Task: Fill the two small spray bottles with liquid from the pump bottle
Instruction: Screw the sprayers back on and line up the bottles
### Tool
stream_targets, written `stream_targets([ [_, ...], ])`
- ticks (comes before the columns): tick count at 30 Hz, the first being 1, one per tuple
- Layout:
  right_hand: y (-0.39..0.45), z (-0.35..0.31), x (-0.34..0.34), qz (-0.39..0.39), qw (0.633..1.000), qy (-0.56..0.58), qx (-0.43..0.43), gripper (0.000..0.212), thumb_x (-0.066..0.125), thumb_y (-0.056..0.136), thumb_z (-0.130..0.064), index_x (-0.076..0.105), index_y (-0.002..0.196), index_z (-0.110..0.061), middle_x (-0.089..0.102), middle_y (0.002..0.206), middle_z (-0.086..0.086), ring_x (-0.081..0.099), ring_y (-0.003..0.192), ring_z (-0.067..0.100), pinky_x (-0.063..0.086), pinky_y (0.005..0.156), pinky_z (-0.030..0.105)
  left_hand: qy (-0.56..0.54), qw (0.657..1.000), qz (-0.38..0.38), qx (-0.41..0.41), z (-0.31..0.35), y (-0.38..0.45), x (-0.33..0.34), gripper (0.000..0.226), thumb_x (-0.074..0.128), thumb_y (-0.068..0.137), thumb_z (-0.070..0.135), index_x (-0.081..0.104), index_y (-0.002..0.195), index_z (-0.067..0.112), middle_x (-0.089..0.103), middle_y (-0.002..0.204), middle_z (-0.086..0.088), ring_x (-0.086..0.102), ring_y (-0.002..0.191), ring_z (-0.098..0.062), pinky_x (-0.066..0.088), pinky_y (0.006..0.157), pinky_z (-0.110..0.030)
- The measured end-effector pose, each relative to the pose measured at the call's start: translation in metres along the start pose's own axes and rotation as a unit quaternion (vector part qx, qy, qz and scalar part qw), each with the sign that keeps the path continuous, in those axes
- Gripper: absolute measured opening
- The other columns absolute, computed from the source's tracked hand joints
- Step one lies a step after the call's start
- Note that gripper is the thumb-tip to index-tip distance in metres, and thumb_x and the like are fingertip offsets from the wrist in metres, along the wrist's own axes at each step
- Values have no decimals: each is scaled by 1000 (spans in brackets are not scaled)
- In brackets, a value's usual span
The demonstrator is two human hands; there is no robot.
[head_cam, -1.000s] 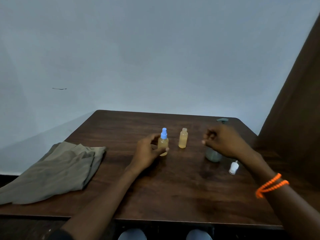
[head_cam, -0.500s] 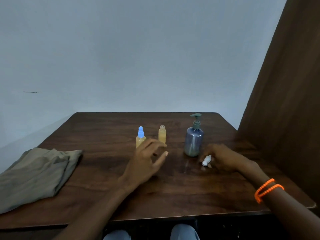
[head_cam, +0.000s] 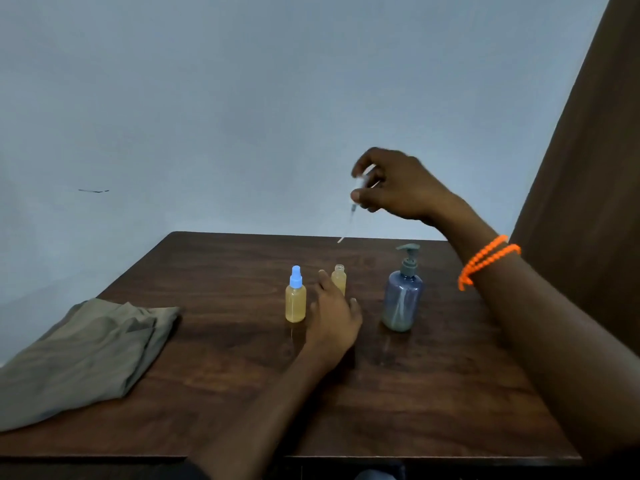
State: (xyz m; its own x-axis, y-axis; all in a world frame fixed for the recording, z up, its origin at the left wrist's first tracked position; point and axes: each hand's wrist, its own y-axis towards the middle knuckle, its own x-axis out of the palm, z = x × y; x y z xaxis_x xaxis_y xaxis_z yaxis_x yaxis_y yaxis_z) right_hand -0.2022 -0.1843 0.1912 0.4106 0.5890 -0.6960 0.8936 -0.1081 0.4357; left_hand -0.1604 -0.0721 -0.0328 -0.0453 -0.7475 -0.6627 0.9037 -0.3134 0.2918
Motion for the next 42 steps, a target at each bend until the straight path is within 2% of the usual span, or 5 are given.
stream_targets([
  [5,37,28,52,-91,967,-238,12,23,75,83,-15,68,104,-15,66,112,7,63,101,26,51,86,32,-23,997,-14,-73,5,16,6,83,55,101,41,13,157,-4,55,142,-19,59,125,-37,47,99,-42],
  [13,30,52,61,-114,971,-205,50,22,73,85,-12,69,107,-13,63,113,5,60,95,21,52,90,37,-11,997,-22,-73,2,38,12,42,54,102,41,50,127,7,68,118,-14,68,105,-30,51,75,-34],
  [26,28,64,95,-225,926,-298,52,26,75,82,-13,71,107,-12,69,112,6,61,106,24,39,73,23,0,999,-22,-40,-8,45,19,32,51,103,42,60,111,12,71,106,-10,69,95,-26,58,81,-41],
  [36,30,66,118,-181,919,-306,173,43,62,94,-41,63,65,-10,62,45,3,60,34,13,52,54,25,-40,999,-14,-22,-15,46,21,27,53,103,36,62,110,12,72,99,-8,70,91,-24,54,72,-35],
  [42,41,52,105,-253,892,-334,169,41,79,83,-31,68,111,-4,73,103,12,72,81,23,57,66,30,-31,999,-11,-22,-15,46,22,31,52,103,39,59,116,12,71,101,-7,71,91,-26,57,75,-37],
])
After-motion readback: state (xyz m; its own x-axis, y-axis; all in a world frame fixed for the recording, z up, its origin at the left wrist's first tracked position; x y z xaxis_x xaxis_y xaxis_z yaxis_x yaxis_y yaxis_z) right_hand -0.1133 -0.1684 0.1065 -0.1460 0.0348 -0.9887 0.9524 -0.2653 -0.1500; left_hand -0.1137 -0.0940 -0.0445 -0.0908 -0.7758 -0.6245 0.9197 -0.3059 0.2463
